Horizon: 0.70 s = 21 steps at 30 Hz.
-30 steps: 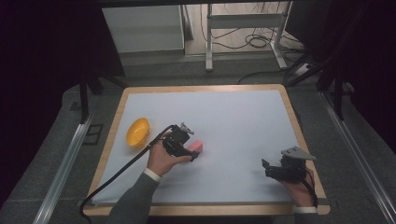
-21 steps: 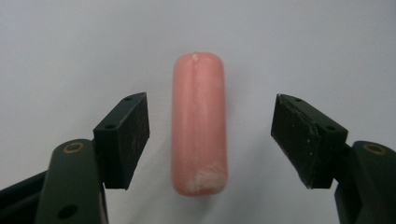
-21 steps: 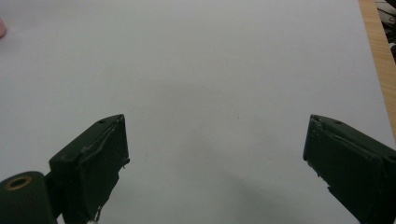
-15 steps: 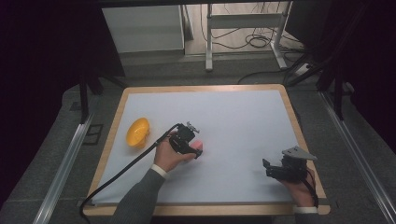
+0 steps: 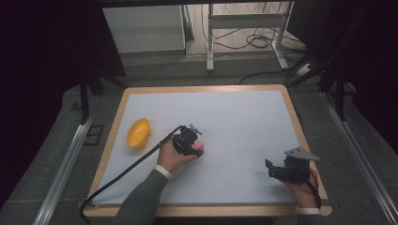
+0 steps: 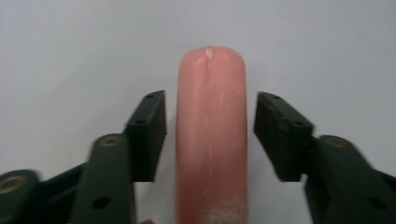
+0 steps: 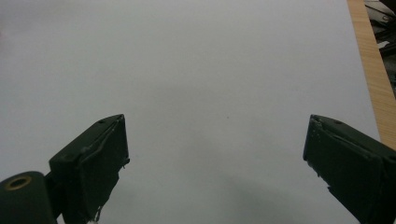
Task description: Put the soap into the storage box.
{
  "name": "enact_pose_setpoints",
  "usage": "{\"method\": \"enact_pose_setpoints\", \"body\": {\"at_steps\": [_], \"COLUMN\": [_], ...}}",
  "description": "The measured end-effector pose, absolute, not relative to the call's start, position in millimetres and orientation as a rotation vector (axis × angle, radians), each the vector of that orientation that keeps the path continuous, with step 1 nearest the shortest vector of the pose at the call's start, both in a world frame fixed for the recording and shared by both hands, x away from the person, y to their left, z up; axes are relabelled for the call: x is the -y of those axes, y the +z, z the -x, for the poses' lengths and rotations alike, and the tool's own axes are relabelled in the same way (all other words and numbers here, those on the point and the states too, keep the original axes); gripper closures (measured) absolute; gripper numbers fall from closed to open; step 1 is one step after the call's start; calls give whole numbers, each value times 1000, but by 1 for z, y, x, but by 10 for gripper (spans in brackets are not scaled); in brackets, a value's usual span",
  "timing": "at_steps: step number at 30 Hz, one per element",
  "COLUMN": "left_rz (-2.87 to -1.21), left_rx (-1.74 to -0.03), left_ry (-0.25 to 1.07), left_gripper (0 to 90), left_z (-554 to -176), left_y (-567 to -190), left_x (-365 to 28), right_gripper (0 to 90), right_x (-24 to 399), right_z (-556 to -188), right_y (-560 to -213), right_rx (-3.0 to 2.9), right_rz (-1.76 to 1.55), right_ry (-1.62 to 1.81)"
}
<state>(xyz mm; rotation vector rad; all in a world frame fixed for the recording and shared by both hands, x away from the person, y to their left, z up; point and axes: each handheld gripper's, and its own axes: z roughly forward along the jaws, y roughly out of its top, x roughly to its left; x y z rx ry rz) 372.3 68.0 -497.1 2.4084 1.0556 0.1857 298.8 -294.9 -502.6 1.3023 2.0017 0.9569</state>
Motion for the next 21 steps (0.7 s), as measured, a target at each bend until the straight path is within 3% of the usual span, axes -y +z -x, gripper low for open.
{"method": "enact_pose_setpoints", "body": {"at_steps": [4,21], "left_rz": [-2416,-2381], "left_rx": [-1065,-1032], "left_ry": [214,247], "left_gripper": [594,601], "left_z": [-372,-365], "left_y": [-499,-480], "left_x": [-68,-77], "right_gripper": [64,64], "right_x": [295,297], "right_z": [-299,-298], "right_y": [-503,-500], "right_rx": [-2002,-1990], "right_rz": [-1302,-1300], "right_ry": [954,952]}}
